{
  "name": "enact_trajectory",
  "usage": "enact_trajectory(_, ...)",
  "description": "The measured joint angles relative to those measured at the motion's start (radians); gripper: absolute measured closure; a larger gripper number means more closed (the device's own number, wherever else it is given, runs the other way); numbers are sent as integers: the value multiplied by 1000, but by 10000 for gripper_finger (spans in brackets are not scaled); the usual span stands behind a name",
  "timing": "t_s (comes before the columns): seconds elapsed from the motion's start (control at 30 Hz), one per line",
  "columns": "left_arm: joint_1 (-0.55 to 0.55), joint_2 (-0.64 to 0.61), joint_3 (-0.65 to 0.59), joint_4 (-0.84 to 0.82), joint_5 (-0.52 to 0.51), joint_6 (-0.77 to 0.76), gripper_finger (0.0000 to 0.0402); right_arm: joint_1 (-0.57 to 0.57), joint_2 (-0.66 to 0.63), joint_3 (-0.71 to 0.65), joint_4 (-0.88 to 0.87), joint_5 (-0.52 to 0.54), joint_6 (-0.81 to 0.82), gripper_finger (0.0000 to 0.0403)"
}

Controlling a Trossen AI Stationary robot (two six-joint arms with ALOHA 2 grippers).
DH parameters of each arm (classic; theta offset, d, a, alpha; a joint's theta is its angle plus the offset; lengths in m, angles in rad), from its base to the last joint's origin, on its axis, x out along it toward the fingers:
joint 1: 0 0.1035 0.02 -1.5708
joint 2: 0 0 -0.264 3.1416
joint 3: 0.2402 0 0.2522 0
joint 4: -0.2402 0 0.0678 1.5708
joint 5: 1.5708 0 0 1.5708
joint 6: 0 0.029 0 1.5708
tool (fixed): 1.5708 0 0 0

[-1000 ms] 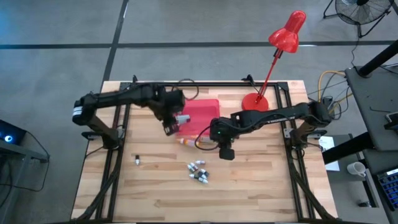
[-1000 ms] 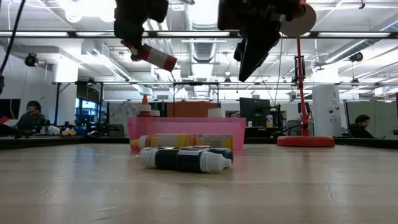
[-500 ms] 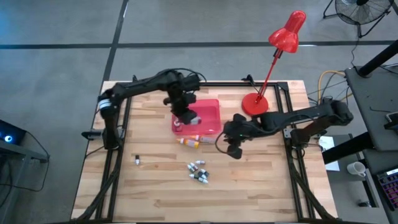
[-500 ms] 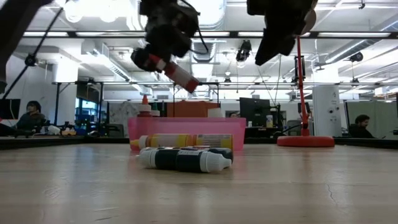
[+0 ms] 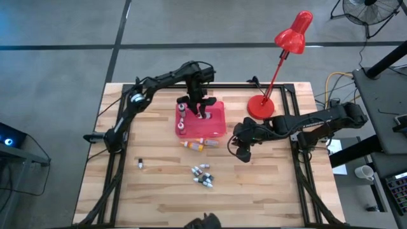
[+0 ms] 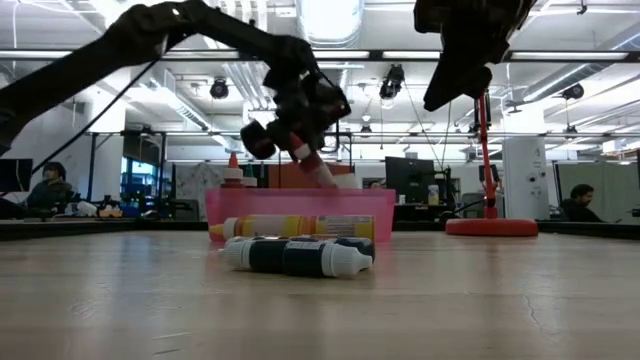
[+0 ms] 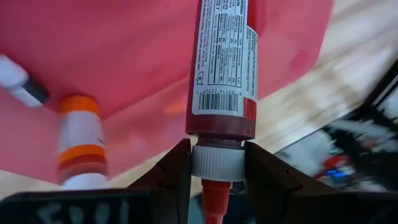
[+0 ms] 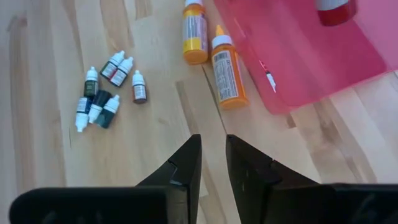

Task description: Pick & Place food coloring

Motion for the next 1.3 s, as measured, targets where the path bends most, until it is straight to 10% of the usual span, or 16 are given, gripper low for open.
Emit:
enact_trajectory(0.63, -29, 55, -199, 0, 171, -267, 291, 0, 2, 0, -3, -1, -20, 327)
enact_trajectory(1.3, -33, 54, -155, 1, 110, -244, 286, -1, 3, 0, 29, 24, -125, 313)
